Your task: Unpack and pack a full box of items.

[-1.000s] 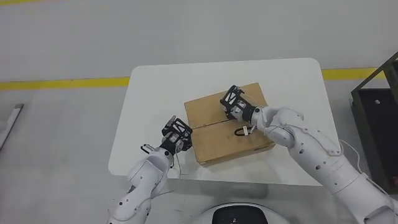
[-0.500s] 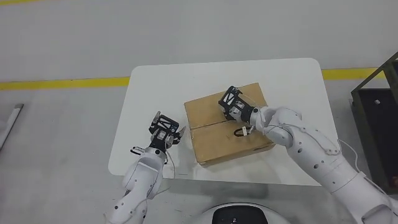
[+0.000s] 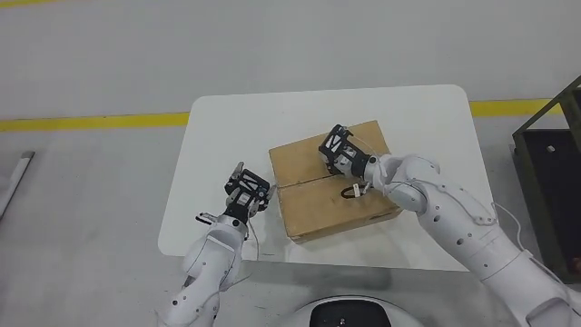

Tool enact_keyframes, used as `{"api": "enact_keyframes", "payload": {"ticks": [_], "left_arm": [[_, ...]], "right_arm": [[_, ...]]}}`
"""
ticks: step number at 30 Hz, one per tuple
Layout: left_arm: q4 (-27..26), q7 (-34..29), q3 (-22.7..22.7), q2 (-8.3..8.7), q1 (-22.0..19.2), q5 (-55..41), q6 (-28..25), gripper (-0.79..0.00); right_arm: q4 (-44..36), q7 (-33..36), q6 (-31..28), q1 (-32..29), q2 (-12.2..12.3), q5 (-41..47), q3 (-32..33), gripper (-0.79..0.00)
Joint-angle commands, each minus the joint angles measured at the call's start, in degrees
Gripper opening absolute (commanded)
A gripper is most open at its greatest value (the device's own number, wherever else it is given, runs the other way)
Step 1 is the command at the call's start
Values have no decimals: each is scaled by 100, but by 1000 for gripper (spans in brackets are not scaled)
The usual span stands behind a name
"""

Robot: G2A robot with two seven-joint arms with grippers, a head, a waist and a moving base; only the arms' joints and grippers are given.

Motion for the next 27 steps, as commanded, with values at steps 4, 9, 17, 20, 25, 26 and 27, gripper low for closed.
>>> {"api": "enact_keyframes", "payload": {"ticks": [4,9,17,20,25,26,27], "left_arm": [[22,55,16,-8,5,163,-78,-785],[-21,114,10,-17,33,327,-64,-785],[-107,123,-60,-32,157,526,98,-785],[-141,117,-90,-41,183,549,140,-785],[-294,130,-125,-54,215,679,217,-785],[-353,129,-141,-54,238,691,216,-785],[-422,121,-162,-54,262,703,216,-785]], "right_arm": [[11,2,-14,16,-16,-18,9,-785],[38,6,-33,37,-36,-23,6,-785],[88,27,-58,55,-65,-28,6,-785],[106,34,-66,60,-76,-23,9,-785],[133,43,-70,66,-91,-21,21,-785],[138,42,-70,69,-94,-23,25,-785],[144,42,-74,71,-96,-25,30,-785]]}}
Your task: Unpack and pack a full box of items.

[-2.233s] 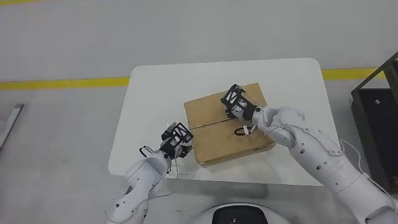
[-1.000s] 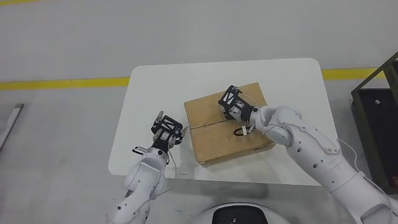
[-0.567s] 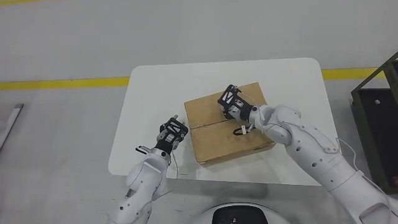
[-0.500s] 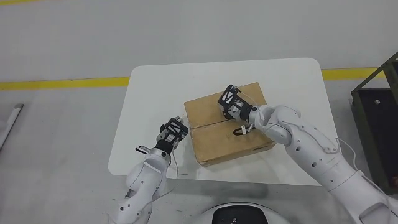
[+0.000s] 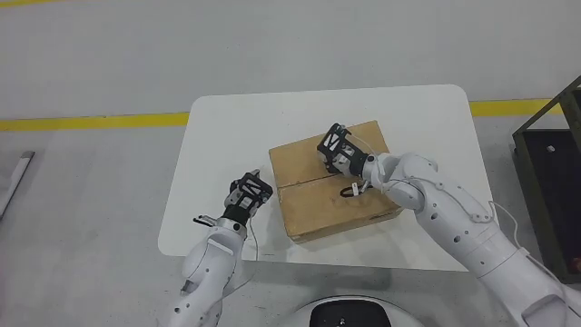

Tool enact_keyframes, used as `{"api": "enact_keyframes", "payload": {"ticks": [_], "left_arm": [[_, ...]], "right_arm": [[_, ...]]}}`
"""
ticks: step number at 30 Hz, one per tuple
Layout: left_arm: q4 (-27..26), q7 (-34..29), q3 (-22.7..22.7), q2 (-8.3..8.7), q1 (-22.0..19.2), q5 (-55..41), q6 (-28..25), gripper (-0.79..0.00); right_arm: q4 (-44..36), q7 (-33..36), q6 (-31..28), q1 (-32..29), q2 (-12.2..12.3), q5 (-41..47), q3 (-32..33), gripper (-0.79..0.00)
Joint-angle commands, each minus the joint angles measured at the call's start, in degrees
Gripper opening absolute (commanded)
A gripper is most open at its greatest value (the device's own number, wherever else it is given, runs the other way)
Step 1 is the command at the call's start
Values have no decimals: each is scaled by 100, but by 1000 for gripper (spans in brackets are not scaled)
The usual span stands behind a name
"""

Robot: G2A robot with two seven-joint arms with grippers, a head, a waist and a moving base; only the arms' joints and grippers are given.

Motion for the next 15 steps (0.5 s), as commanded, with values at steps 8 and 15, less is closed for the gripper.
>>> {"api": "enact_keyframes", "payload": {"ticks": [8,15], "left_arm": [[-611,-45,-33,14,205,617,-101,-785],[-763,-170,3,-12,239,1049,85,-40]], "right_arm": [[43,43,-52,13,-18,-27,19,-785],[62,54,-101,26,-44,-31,-3,-785]]}}
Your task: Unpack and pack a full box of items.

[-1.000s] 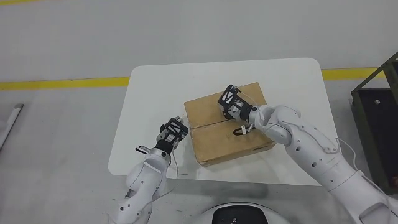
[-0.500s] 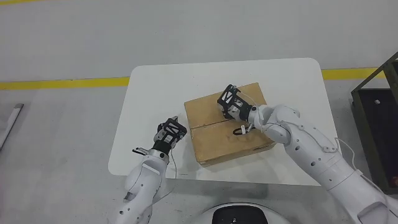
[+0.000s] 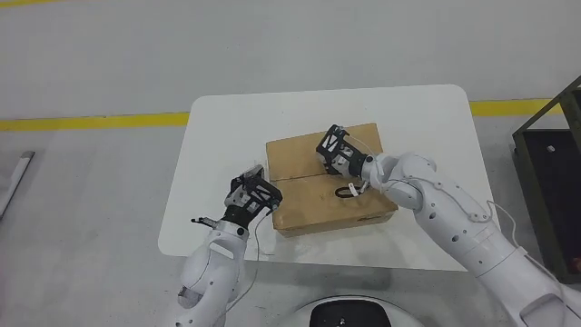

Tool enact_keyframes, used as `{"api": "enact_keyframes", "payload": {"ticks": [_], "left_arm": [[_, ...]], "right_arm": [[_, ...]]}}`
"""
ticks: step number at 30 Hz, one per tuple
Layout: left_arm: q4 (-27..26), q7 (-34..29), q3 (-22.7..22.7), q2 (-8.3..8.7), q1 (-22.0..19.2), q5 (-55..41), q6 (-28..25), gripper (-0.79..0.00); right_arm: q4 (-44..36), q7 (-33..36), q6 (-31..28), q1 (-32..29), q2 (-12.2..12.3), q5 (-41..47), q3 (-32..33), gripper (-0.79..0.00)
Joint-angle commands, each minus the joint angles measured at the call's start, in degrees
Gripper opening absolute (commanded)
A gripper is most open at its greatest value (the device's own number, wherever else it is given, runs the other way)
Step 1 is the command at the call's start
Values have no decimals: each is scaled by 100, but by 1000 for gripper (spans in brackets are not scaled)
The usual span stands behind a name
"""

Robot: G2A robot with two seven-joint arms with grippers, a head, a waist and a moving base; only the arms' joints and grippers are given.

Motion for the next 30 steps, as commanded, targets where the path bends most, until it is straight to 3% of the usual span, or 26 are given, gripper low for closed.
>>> {"api": "enact_keyframes", "payload": {"ticks": [1,3,21,30], "left_arm": [[-17,-33,6,-8,-9,119,61,-49],[28,-58,21,-23,-35,154,112,0],[763,-405,218,-219,-694,600,828,0],[304,-248,328,-270,-724,947,744,0]], "right_arm": [[5,2,-22,4,-4,-4,-1,-785],[14,1,-47,8,-8,-9,3,-785],[55,30,-161,51,-44,-29,35,-785],[87,30,-182,77,-52,-31,93,-785]]}}
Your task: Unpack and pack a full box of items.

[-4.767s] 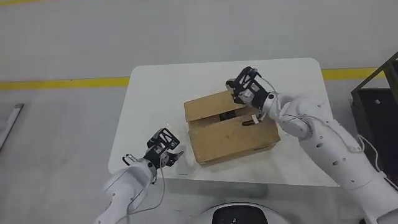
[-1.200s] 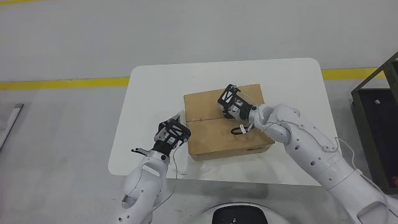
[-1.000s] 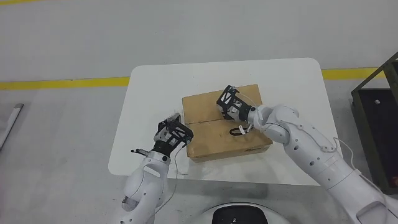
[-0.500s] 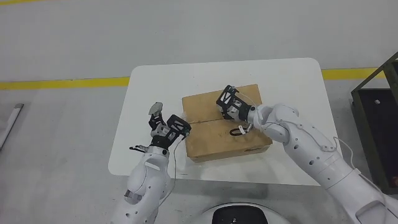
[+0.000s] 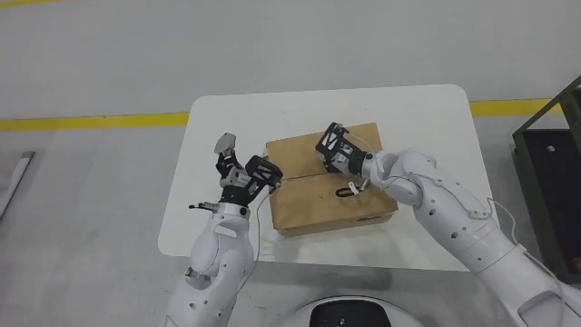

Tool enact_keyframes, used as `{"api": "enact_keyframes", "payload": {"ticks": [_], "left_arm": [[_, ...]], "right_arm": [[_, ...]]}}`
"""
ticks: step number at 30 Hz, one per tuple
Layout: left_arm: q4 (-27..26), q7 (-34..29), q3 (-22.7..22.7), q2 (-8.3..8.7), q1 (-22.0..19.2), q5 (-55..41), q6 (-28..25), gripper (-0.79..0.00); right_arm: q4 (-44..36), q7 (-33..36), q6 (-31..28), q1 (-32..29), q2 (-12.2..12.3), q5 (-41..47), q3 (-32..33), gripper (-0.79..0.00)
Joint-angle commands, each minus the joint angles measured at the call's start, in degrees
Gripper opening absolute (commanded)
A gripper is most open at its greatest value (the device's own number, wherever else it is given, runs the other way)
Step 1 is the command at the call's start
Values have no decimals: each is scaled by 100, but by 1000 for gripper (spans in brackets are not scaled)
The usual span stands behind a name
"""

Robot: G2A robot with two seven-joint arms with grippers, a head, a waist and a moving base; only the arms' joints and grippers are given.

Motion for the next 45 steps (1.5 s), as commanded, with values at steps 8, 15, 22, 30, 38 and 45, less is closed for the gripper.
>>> {"api": "enact_keyframes", "payload": {"ticks": [8,15,22,30,38,45], "left_arm": [[-167,-39,72,-67,-93,85,-130,0],[-252,-36,137,-114,-145,153,-284,0],[-323,46,347,-175,-285,222,-529,0],[-177,161,842,-284,-569,403,-827,0],[101,132,1464,-450,-926,555,-1041,0],[53,19,1684,-549,-1011,644,-1101,0]], "right_arm": [[-122,-75,-37,8,13,82,163,-785],[-475,-27,-146,-224,159,78,702,-785],[-1148,204,-286,-820,347,118,1337,-785],[-1596,236,17,-1477,524,143,2176,-785],[-1875,225,119,-1844,637,189,2748,-785],[-2029,243,95,-1998,672,381,2854,-785]]}}
